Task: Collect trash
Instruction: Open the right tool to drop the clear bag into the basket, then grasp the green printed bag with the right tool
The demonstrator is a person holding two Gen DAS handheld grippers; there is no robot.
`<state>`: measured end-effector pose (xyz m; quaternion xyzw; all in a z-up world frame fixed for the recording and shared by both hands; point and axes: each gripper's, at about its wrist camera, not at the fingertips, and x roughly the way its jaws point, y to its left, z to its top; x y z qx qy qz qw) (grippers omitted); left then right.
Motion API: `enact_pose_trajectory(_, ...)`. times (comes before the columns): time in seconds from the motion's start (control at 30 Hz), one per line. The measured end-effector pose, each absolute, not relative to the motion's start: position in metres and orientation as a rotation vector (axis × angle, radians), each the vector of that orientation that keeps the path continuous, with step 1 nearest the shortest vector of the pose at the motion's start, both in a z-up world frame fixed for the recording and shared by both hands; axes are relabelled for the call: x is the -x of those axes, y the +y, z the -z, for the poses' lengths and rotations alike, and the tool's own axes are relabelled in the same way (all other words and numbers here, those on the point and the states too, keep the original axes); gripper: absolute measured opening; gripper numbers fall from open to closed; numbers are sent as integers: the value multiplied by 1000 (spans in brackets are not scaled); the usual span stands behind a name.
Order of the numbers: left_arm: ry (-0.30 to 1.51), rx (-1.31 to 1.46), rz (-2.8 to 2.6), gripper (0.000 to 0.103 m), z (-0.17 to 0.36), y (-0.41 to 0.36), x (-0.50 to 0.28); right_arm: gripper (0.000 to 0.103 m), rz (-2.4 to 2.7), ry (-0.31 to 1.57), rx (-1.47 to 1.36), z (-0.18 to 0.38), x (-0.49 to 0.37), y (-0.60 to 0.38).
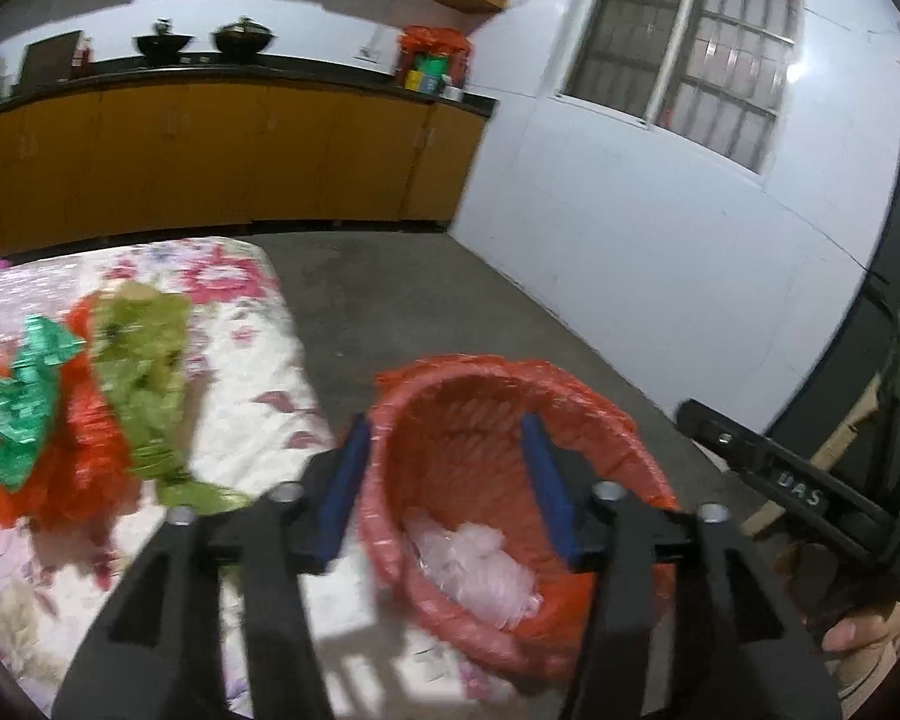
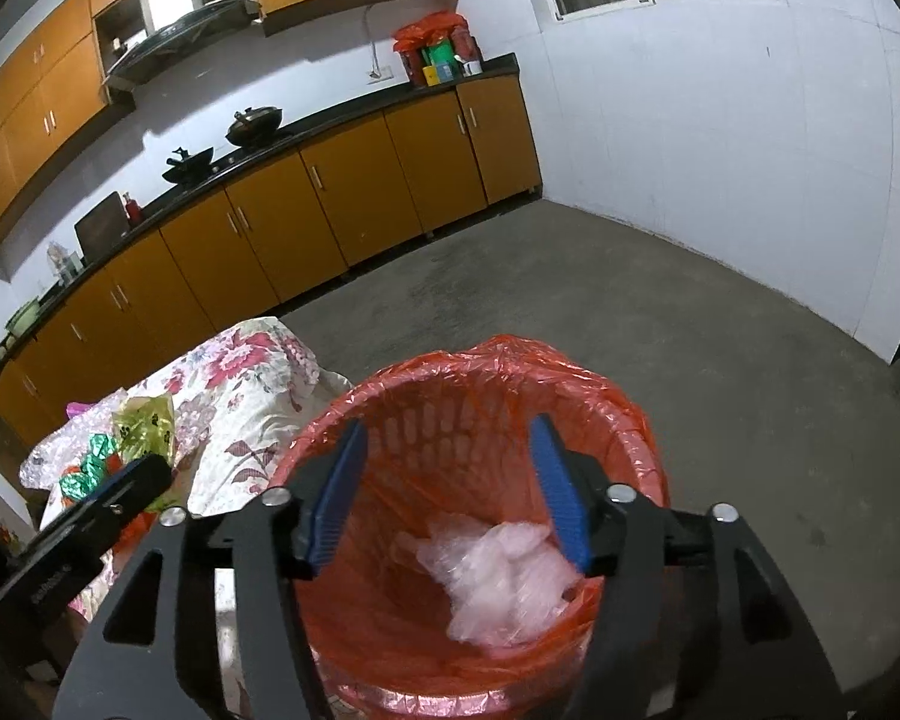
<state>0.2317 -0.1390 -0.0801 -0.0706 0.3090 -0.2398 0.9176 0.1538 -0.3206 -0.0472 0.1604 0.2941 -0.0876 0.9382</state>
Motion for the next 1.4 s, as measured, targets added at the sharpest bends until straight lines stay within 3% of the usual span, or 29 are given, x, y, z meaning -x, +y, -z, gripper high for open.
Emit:
enact_pose_trajectory(0.03,631,149,458,72,80,-132,-230,62,177,600,-320,47,-154,-319)
enact_pose_trajectory(0.1,621,159,385,80,79,-116,-226,67,172,599,-299,46,-152,-312)
enact_pose_trajectory(0.23,612,145,277,87,81,-87,-217,76,156,594,-270,43,-152,-297)
enact_pose_trajectory(0.87,608,195,-71,88,90,82,-199,77,-101,612,-126,41,-196,-164)
enact_pose_trajectory(1.1,612,181,-151,91,89,101,-197,61,-183,683,-94,61,-226,-118)
enact_pose_trajectory(1.4,594,141,-173,97,89,111,-191,56,-238,823,-62,103,-269,-82)
